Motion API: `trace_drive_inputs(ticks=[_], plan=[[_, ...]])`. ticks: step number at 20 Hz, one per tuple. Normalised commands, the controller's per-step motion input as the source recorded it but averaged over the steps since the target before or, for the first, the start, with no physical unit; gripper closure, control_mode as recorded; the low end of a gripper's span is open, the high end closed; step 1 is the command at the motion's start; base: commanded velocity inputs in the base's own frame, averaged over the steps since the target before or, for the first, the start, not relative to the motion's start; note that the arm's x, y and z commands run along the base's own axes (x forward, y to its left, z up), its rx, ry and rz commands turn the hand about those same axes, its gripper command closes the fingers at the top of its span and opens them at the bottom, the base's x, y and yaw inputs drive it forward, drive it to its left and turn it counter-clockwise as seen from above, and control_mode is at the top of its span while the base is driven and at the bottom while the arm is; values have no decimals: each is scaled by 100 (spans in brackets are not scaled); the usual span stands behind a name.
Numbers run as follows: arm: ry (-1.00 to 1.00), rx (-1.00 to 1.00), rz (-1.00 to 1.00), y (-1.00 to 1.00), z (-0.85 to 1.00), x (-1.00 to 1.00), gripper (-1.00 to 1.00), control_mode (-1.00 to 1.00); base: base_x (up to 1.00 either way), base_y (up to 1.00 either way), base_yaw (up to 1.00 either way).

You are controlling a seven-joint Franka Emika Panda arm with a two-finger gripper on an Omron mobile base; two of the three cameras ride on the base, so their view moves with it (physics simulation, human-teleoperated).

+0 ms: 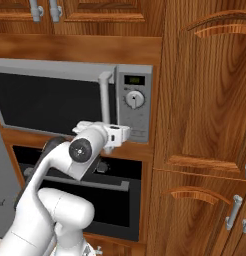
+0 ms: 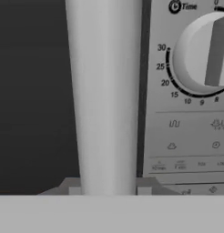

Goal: Place the sponge inside the microwave to prepare for sanitizing.

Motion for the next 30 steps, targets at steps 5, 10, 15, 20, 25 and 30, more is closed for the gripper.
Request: trace_drive_inputs(ticks=[5, 10, 15, 20, 25, 30], plan=[[0, 0, -12, 32, -3, -41, 100, -100, 0, 0, 0], [0, 0, -14, 38, -11, -43, 100, -100, 0, 0, 0], [-1, -2, -13, 36, -22, -64, 100, -100, 0, 0, 0], [-17, -7, -5, 51, -39, -86, 100, -100, 0, 0, 0], [-42, -21, 0, 53, -82, -85, 100, -100, 0, 0, 0], [-38, -7, 0, 63, -45, -34, 100, -100, 0, 0, 0]])
